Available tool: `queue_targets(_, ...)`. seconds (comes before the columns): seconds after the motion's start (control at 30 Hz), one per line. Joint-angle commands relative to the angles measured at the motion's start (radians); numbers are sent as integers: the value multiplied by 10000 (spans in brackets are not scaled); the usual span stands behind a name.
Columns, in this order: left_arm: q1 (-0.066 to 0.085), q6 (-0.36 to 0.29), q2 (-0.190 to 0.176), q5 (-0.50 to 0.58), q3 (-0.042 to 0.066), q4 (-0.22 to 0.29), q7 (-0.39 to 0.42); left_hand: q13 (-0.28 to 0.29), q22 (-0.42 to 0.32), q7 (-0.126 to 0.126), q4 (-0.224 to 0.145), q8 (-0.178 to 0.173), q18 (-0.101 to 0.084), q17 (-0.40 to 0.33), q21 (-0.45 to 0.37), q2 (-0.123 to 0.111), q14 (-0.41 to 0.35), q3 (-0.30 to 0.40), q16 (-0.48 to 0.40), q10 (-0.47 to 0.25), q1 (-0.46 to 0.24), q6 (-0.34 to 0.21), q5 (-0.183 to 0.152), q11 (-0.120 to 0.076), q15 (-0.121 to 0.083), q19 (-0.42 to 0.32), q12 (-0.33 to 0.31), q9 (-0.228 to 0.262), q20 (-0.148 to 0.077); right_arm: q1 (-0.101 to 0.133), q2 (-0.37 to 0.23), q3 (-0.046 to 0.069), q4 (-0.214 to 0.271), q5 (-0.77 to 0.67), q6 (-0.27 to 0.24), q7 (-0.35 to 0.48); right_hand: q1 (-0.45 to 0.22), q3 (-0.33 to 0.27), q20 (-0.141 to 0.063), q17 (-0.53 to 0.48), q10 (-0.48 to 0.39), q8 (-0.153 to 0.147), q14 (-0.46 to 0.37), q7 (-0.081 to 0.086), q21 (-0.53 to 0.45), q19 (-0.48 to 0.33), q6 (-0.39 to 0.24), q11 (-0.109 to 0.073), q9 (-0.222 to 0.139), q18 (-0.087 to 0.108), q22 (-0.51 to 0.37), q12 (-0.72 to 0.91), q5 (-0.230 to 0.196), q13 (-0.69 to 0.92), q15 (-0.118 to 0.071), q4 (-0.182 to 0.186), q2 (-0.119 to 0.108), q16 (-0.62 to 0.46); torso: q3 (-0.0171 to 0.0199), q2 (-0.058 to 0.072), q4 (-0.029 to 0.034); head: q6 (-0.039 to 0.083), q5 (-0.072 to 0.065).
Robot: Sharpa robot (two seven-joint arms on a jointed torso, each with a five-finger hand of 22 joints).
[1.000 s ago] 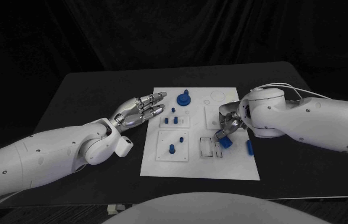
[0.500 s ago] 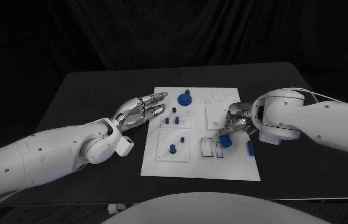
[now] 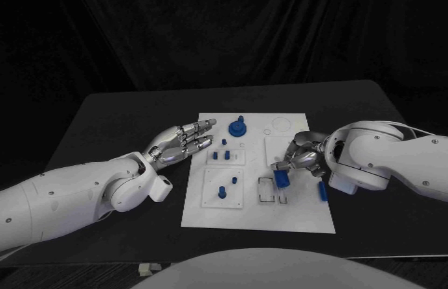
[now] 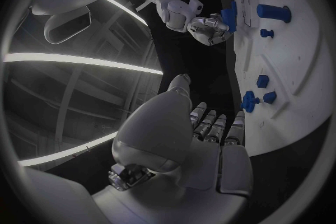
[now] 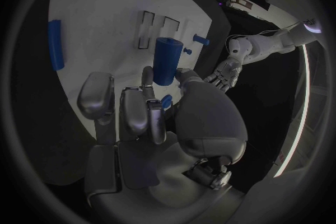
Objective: Assemble the parts on the task board
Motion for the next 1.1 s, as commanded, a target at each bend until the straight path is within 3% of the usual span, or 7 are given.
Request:
queue_targets(0.03, 8, 122, 15, 25, 9, 31, 92, 3, 14, 343, 20, 56, -196, 12, 32, -7, -3, 63, 68, 3, 61, 47, 70, 62, 45, 80, 17, 9, 24, -14, -11, -1, 151, 244, -1109, -9, 84, 849, -85, -6, 1042, 38, 257, -50, -64, 43, 26, -82, -3, 84, 1323, 26, -141, 2629, -51, -797, -68, -33, -1, -4, 0, 1, -11)
queue_targets(0.23, 7, 139, 9, 25, 9, 43, 85, 2, 19, 345, 19, 54, -200, 12, 35, -7, -2, 64, 68, 2, 61, 38, 73, 64, 44, 83, 11, 8, 24, -132, 63, -6, 265, 184, -1421, -15, 96, 893, -82, -52, 1040, 35, 251, -46, -115, 34, 18, -78, -8, 91, 1314, 21, -244, 2626, -47, -823, -67, -63, 2, 3, 17, 1, -36)
queue_targets(0.6, 7, 147, 3, 25, 9, 54, 30, 2, 19, 345, 19, 54, -200, 12, 35, -7, -2, 64, 68, 2, 61, 38, 73, 64, 44, 83, 11, 8, 24, -602, 47, -9, 367, -40, -1569, -43, 79, 955, -77, -136, 1019, 35, 240, -39, -227, 14, 18, -70, -16, 107, 1291, -44, -446, 2589, -41, -833, -32, -118, 1, 1, 3, 1, -18)
queue_targets(1.1, 7, 151, 25, 26, 9, 50, -3, 1, 15, 349, 15, 52, -210, 11, 34, -10, -3, 67, 68, -2, 63, 39, 80, 65, 44, 83, 2, 8, 23, -928, -40, -11, 593, -145, -1775, -59, 107, 1026, -74, -221, 996, 26, 223, -39, -331, -6, 9, -70, -26, 123, 1269, -115, -489, 2549, -38, -856, 20, -177, -1, 2, -3, 1, -15)
